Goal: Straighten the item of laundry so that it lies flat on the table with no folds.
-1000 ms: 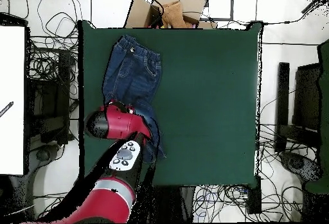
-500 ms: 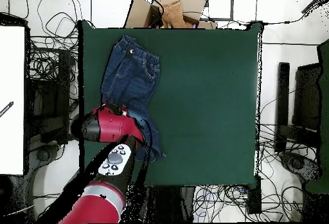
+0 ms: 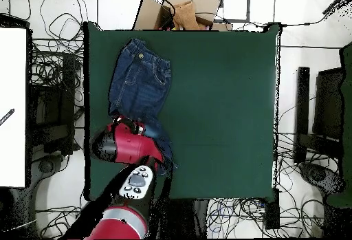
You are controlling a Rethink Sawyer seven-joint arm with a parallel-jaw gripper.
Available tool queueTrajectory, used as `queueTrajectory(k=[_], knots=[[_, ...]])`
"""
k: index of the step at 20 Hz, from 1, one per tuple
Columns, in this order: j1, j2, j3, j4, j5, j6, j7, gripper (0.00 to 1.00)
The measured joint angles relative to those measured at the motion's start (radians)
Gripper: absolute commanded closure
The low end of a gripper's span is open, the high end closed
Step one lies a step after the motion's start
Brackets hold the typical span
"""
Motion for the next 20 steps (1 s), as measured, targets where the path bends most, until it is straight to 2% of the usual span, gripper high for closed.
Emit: queueTrajectory(k=[5, 8, 11, 20], knots=[[-0.078, -0.029, 0.022, 0.119, 0.0, -0.155, 0.0, 1.0], [-0.086, -0.034, 0.024, 0.15, 0.001, -0.194, 0.0, 1.0], [-0.072, -0.038, 0.025, 0.205, 0.001, -0.246, 0.0, 1.0], [-0.017, -0.038, 0.051, 0.264, 0.006, -0.26, 0.005, 1.0]])
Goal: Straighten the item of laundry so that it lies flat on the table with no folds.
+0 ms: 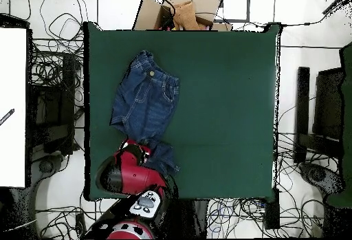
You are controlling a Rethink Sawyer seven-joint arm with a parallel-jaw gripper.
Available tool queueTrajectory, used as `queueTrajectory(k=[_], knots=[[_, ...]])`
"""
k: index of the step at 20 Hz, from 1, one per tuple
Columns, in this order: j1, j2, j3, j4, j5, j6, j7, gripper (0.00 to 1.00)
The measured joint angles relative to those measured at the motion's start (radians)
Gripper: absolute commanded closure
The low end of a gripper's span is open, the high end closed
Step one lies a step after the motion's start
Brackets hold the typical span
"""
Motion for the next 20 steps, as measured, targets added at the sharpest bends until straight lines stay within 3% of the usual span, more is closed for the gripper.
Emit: queueTrajectory(k=[12, 13, 20], knots=[[-0.006, 0.012, 0.028, 0.012, 0.018, -0.027, 0.022, 1.0], [-0.014, 0.012, 0.031, 0.012, 0.018, -0.027, 0.022, 0.0], [-0.025, 0.013, 0.033, 0.012, 0.018, -0.027, 0.022, 0.0]])
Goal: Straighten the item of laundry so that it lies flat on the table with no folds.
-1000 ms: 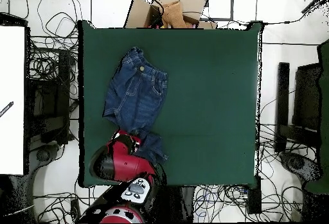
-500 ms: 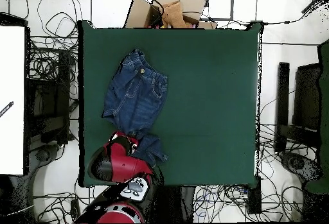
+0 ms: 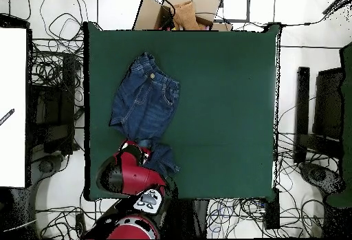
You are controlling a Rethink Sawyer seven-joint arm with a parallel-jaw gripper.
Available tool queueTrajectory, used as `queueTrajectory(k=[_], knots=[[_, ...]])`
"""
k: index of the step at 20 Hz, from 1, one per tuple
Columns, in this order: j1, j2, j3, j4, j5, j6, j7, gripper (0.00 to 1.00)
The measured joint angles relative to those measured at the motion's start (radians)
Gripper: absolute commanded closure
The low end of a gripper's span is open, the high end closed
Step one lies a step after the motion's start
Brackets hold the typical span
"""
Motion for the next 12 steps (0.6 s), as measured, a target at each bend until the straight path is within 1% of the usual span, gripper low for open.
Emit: queueTrajectory(k=[12], knots=[[-0.027, -0.005, 0.023, 0.005, 0.0, 0.0, 0.0, 0.0]])
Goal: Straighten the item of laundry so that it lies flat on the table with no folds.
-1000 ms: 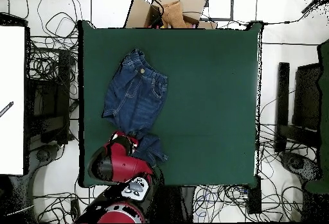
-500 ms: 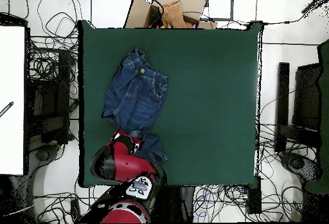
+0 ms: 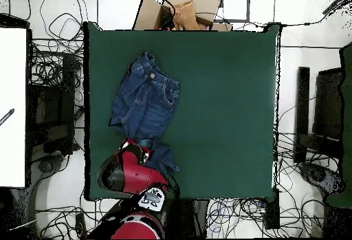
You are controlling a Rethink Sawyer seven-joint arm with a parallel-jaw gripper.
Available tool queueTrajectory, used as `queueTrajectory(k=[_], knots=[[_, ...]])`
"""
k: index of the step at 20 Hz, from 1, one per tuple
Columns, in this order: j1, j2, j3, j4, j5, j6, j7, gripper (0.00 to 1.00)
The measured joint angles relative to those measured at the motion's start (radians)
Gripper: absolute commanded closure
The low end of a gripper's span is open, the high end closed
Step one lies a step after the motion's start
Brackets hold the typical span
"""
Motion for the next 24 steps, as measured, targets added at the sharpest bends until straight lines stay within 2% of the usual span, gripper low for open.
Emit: queueTrajectory(k=[6, 7, 16, 24], knots=[[-0.024, -0.057, 0.001, 0.027, 0.0, 0.018, 0.0, 0.0], [-0.035, -0.089, 0.001, 0.032, 0.0, 0.041, 0.0, 0.0], [-0.077, -0.184, 0.0, 0.034, 0.0, 0.133, 0.0, 0.0], [-0.096, -0.194, 0.0, 0.009, -0.001, 0.182, 0.0, 0.0]])
